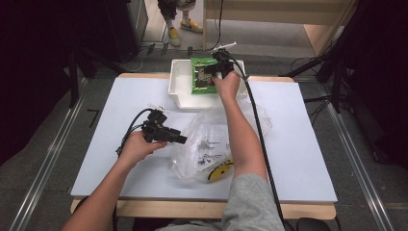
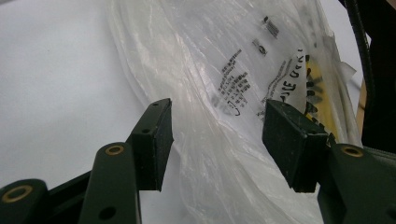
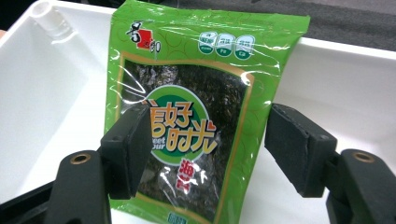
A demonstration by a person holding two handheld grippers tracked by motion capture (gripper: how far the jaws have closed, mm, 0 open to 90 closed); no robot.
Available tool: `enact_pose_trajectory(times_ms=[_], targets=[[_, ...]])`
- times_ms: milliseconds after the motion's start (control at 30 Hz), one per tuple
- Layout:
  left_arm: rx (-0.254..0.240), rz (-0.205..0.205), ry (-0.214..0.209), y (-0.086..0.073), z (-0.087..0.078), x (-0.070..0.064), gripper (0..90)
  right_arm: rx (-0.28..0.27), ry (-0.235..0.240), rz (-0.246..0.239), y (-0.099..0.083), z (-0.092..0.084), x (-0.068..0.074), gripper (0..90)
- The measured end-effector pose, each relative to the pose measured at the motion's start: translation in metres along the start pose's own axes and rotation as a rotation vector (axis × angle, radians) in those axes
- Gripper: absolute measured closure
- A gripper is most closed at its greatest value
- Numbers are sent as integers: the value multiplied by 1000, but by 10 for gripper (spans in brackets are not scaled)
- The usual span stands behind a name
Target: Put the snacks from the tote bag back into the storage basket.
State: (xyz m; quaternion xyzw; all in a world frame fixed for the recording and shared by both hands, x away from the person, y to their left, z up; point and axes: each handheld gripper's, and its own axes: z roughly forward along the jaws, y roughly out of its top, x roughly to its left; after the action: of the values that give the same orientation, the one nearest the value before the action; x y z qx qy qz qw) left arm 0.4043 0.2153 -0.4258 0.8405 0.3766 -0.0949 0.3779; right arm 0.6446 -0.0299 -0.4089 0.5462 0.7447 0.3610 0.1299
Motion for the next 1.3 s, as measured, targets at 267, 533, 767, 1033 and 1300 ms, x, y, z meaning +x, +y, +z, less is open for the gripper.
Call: enact_pose_trajectory(times_ms=[267,533,767,1033,1300], targets=[[-4,1,5,0,-1,0,438,-32,34,12,-6,-18,-3,350],[0,3,3,0,0,-2,438,-21,59,-14,-17,-34,-1,359],[2,8,7,1,0,-2,438,-33,82,-35,-24,-53,4,382],[4,9,9,1,2,-3,437,-23,116,-71,-32,-67,9,403],[-3,26,12,1,2,-6,437,-12,154,-104,-44,-78,13,441]])
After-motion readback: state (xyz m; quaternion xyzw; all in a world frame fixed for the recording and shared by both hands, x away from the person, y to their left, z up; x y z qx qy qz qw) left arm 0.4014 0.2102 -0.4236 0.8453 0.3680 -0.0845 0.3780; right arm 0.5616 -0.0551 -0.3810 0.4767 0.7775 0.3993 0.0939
